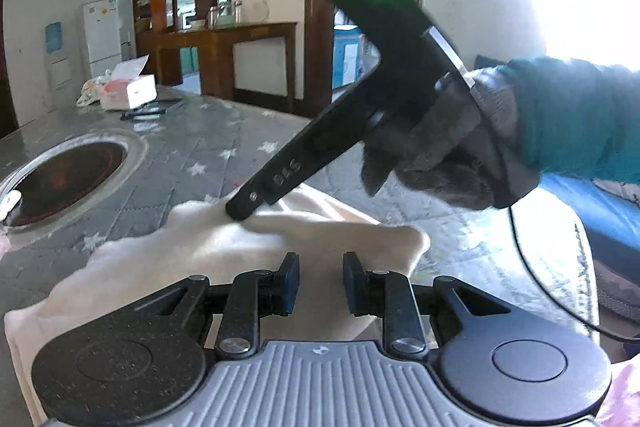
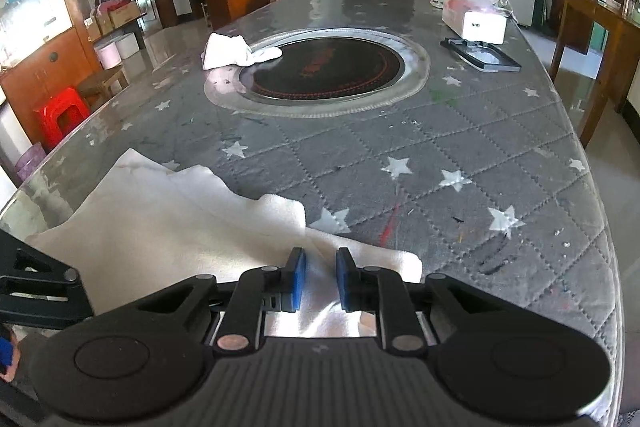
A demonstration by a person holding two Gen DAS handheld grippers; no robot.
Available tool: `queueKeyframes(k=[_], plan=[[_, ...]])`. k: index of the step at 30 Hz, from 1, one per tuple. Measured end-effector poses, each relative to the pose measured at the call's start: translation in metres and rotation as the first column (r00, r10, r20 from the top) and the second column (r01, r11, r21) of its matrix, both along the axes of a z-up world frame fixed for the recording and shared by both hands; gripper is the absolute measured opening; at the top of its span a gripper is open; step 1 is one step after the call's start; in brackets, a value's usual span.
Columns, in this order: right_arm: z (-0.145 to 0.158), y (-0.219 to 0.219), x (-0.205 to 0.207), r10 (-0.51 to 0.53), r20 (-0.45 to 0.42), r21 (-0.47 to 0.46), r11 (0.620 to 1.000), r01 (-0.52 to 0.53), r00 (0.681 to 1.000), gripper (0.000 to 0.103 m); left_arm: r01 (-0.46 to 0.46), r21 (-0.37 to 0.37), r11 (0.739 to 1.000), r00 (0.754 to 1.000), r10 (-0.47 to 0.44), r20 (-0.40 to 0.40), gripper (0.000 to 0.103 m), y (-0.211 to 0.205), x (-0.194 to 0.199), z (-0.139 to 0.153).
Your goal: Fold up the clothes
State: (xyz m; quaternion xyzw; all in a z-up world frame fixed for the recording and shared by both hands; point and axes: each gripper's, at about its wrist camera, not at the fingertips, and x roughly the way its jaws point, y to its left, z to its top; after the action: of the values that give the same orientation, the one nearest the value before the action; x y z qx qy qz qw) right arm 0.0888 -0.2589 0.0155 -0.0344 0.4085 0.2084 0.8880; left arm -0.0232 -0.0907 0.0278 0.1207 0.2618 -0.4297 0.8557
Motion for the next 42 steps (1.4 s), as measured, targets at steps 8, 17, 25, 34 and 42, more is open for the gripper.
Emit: queueKeyframes(k=[8,17,25,34,42], plan=[[0.002,0.001,0.002,0.004,-0.011,-0.005,1.0,-0.004,1.0,0.016,-0.027,-0.02,0.999,0.998,0.026,-0.054,0.028,-0.018,0.012,-0.002],[0.002,0.002,0.002,0.007,-0.002,-0.015,1.0,-0.007,1.0,0.016,0.054,-0.019,0.998,0.999,-0.054,-0.002,0.034,-0.025,-0.022,0.0],[0.029,0.001,-0.035,0.026,0.093,0.017,0.999,-0.027,0.995,0.018,-0.082,-0.03,0.996,0.996,0.082,0.028,0.038,0.03,-0.044,0.019],[0.031,0.019,-0.096,0.127,0.119,0.015,0.991,-0.13,0.985,0.018,-0.319,-0.045,0.947,0.947,0.317,-0.053,0.038,0.094,-0.031,0.015],[0.011,0.016,-0.112,0.11,0.086,0.001,0.994,-0.11,0.99,0.02,-0.364,-0.044,0.931,0.928,0.358,-0.105,0.038,0.109,-0.029,0.0]])
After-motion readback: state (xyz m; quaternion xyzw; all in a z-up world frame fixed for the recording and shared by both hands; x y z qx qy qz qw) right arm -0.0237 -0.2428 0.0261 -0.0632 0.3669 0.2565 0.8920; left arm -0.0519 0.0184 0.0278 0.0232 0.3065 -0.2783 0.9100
